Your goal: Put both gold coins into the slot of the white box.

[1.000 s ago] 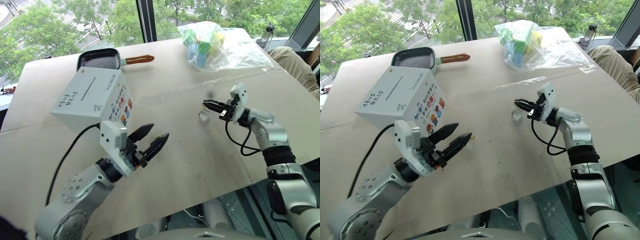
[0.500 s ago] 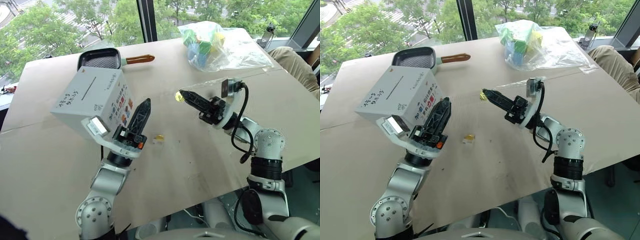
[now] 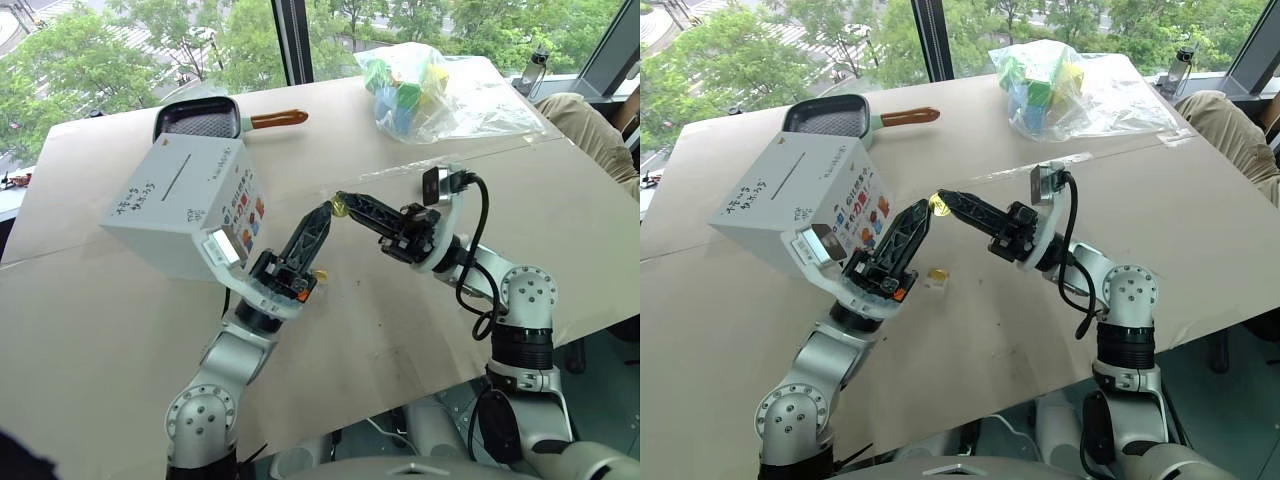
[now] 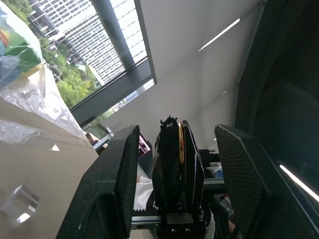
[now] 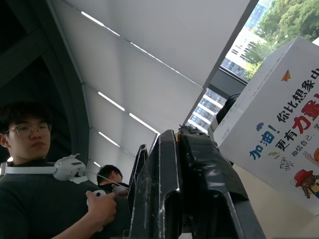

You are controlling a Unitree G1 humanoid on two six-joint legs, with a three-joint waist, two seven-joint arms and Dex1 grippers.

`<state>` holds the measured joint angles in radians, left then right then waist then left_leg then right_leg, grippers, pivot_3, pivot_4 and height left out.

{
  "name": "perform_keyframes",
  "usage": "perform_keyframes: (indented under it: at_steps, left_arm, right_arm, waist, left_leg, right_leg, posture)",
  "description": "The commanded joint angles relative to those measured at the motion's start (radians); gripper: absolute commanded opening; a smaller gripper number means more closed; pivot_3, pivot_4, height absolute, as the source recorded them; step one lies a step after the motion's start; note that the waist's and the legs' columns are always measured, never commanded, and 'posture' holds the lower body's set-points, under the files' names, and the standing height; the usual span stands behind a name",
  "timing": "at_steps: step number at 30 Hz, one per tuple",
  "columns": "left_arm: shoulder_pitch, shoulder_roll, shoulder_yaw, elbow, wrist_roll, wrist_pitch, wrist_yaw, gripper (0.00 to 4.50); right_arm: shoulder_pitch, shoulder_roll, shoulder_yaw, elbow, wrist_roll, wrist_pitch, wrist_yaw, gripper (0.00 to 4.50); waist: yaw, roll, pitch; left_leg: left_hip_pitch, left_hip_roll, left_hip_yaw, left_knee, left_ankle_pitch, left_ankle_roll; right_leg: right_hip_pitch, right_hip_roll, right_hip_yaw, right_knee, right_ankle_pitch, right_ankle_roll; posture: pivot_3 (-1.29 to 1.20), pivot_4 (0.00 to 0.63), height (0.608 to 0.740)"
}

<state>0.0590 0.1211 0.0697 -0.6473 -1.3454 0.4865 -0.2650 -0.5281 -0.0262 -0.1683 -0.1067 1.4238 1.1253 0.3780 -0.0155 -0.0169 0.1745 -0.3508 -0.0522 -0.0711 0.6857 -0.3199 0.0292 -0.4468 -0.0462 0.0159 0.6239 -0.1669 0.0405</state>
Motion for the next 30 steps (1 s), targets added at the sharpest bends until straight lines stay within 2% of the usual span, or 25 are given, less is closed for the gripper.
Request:
perform_keyframes:
  at_steps: [1, 4, 8, 9, 10, 11, 17, 22, 25, 26, 30]
  left_arm:
    - [-0.008, 0.006, -0.007, -0.027, -0.021, -0.01, -0.017, 2.44]
    - [-0.008, 0.008, -0.006, -0.025, -0.027, -0.011, -0.018, 2.44]
    - [-0.006, 0.012, -0.005, -0.024, -0.034, -0.011, -0.023, 1.35]
    - [-0.007, 0.014, -0.006, -0.024, -0.036, -0.009, -0.027, 0.79]
    - [-0.008, 0.016, -0.007, -0.024, -0.038, -0.007, -0.03, 0.52]
    - [-0.009, 0.018, -0.009, -0.023, -0.04, -0.005, -0.033, 0.02]
    - [-0.012, 0.029, -0.014, -0.018, -0.043, -0.001, -0.034, 0.02]
    - [-0.043, 0.071, 0.024, -0.011, -0.024, -0.001, 0.02, 0.0]
    - [-0.11, 0.171, 0.112, -0.06, -0.046, -0.006, 0.101, 0.0]
    - [-0.123, 0.191, 0.125, -0.067, -0.054, -0.007, 0.12, 0.0]
    - [-0.248, 0.396, 0.223, -0.077, 0.032, 0.042, 0.289, 0.0]
  right_arm:
    - [0.002, 0.0, 0.017, -0.051, 0.025, -0.026, 0.009, 0.0]
    - [0.007, -0.001, 0.026, -0.055, 0.027, -0.036, 0.005, 0.0]
    - [0.01, -0.004, 0.038, -0.059, 0.028, -0.048, 0.006, 0.0]
    - [0.011, -0.005, 0.041, -0.06, 0.028, -0.051, 0.006, 0.0]
    - [0.011, -0.006, 0.045, -0.061, 0.025, -0.054, 0.008, 0.0]
    - [0.012, -0.007, 0.049, -0.062, 0.019, -0.057, 0.012, 0.0]
    - [0.008, -0.013, 0.064, -0.064, 0.005, -0.073, 0.031, 0.0]
    - [-0.011, -0.032, 0.053, -0.06, -0.059, -0.136, 0.038, 1.49]
    - [-0.059, -0.119, -0.012, 0.003, -0.09, -0.171, 0.08, 3.07]
    - [-0.067, -0.14, -0.015, 0.012, -0.1, -0.174, 0.1, 3.3]
    - [-0.122, -0.338, 0.079, 0.016, -0.37, -0.325, 0.371, 3.3]
  waist:
    - [0.0, 0.0, 0.0]
    - [0.0, 0.0, 0.0]
    - [0.0, 0.0, 0.0]
    - [0.0, 0.0, 0.0]
    - [0.0, 0.0, 0.0]
    - [0.0, 0.0, 0.0]
    - [0.0, 0.0, 0.0]
    - [0.001, 0.0, 0.0]
    - [0.003, 0.0, 0.0]
    - [0.004, 0.0, 0.0]
    - [0.004, 0.0, 0.001]
  left_leg:
    - [0.0, 0.0, 0.0, 0.0, 0.0, 0.0]
    - [0.0, 0.0, 0.0, 0.0, 0.0, 0.0]
    - [0.0, 0.0, 0.0, 0.0, 0.0, 0.0]
    - [0.0, 0.0, 0.0, 0.0, 0.0, 0.0]
    - [0.0, 0.0, 0.0, 0.0, 0.0, 0.0]
    - [0.0, 0.0, 0.0, 0.0, 0.0, 0.0]
    - [0.0, 0.0, 0.0, 0.0, 0.0, 0.0]
    - [0.0, 0.0, 0.0, 0.0, 0.0, 0.0]
    - [0.0, 0.0, -0.001, 0.0, 0.0, 0.0]
    - [0.0, 0.0, -0.001, 0.0, 0.0, 0.0]
    - [-0.002, -0.001, -0.002, 0.0, 0.0, 0.0]
  right_leg:
    - [0.0, 0.0, 0.0, 0.0, 0.0, 0.0]
    - [0.0, 0.0, 0.0, 0.0, 0.0, 0.0]
    - [0.0, 0.0, 0.0, 0.0, 0.0, 0.0]
    - [0.0, 0.0, 0.0, 0.0, 0.0, 0.0]
    - [0.0, 0.0, 0.0, 0.0, 0.0, 0.0]
    - [0.0, 0.0, 0.0, 0.0, 0.0, 0.0]
    - [0.0, 0.0, 0.0, 0.0, 0.0, 0.0]
    - [0.0, 0.0, 0.0, 0.0, 0.0, 0.0]
    - [0.0, 0.0, -0.001, 0.0, 0.0, 0.0]
    - [0.0, 0.0, -0.001, 0.0, 0.0, 0.0]
    - [0.0, 0.0, -0.002, -0.002, 0.0, 0.0]
  posture:
    - [0.0, 0.15, 0.721]
    - [0.0, 0.15, 0.721]
    - [0.0, 0.15, 0.721]
    - [0.0, 0.15, 0.721]
    - [0.0, 0.15, 0.721]
    - [0.0, 0.15, 0.721]
    - [0.0, 0.15, 0.721]
    - [0.0, 0.15, 0.721]
    - [0.0, 0.15, 0.721]
    - [0.0, 0.15, 0.721]
    - [0.0, 0.15, 0.721]
